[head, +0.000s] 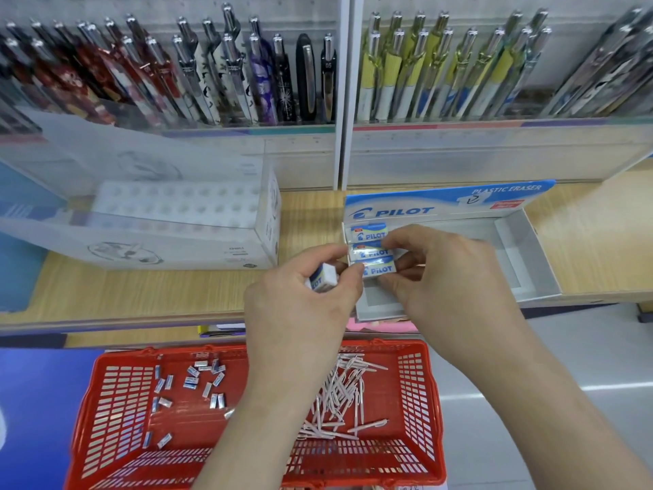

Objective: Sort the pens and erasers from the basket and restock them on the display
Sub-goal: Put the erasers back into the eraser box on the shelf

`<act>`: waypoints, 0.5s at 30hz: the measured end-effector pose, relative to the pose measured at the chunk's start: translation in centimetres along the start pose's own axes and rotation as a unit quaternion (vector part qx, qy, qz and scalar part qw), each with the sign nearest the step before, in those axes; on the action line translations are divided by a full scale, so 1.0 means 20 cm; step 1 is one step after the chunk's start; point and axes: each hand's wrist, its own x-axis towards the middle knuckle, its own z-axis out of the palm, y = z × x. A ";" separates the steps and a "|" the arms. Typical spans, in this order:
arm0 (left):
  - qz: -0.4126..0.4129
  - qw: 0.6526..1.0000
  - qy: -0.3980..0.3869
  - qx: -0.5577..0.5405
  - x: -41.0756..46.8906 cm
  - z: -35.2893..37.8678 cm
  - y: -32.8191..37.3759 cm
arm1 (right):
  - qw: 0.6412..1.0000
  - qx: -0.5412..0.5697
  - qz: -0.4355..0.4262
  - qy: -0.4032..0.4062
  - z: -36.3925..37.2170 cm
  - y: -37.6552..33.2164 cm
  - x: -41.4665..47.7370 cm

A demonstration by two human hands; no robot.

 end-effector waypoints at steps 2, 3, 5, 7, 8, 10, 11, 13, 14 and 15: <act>-0.006 1.000 0.001 -0.009 0.00 0.00 0.00 | 1.000 -0.001 -0.004 0.020 0.02 0.01 -0.01; -0.009 1.000 0.000 -0.013 0.00 0.00 0.00 | 1.000 -0.004 -0.004 0.025 0.02 0.00 -0.01; -0.014 1.000 -0.006 -0.025 0.01 -0.01 0.00 | 0.999 -0.017 -0.004 0.030 0.03 0.00 -0.02; -0.018 0.999 -0.016 -0.037 0.02 -0.01 0.00 | 0.998 -0.036 -0.010 0.043 0.03 -0.01 -0.03; -0.020 0.999 -0.022 -0.040 0.02 -0.02 0.00 | 0.998 -0.044 -0.012 0.047 0.04 -0.01 -0.03; -0.020 0.999 -0.030 -0.039 0.02 -0.03 0.00 | 0.997 -0.053 -0.015 0.045 0.03 -0.02 -0.03; -0.018 0.999 -0.033 -0.037 0.02 -0.04 0.00 | 0.998 -0.054 -0.011 0.036 0.02 -0.02 -0.03; -0.007 0.999 -0.038 -0.032 0.00 -0.07 0.01 | 0.999 -0.047 -0.002 0.015 -0.02 -0.03 -0.04; -0.003 0.998 -0.045 -0.038 -0.01 -0.09 0.02 | 0.999 -0.031 -0.002 0.016 -0.04 -0.03 -0.05; -0.008 0.996 -0.059 -0.060 -0.02 -0.11 0.03 | 1.000 0.005 -0.005 0.026 -0.07 -0.04 -0.06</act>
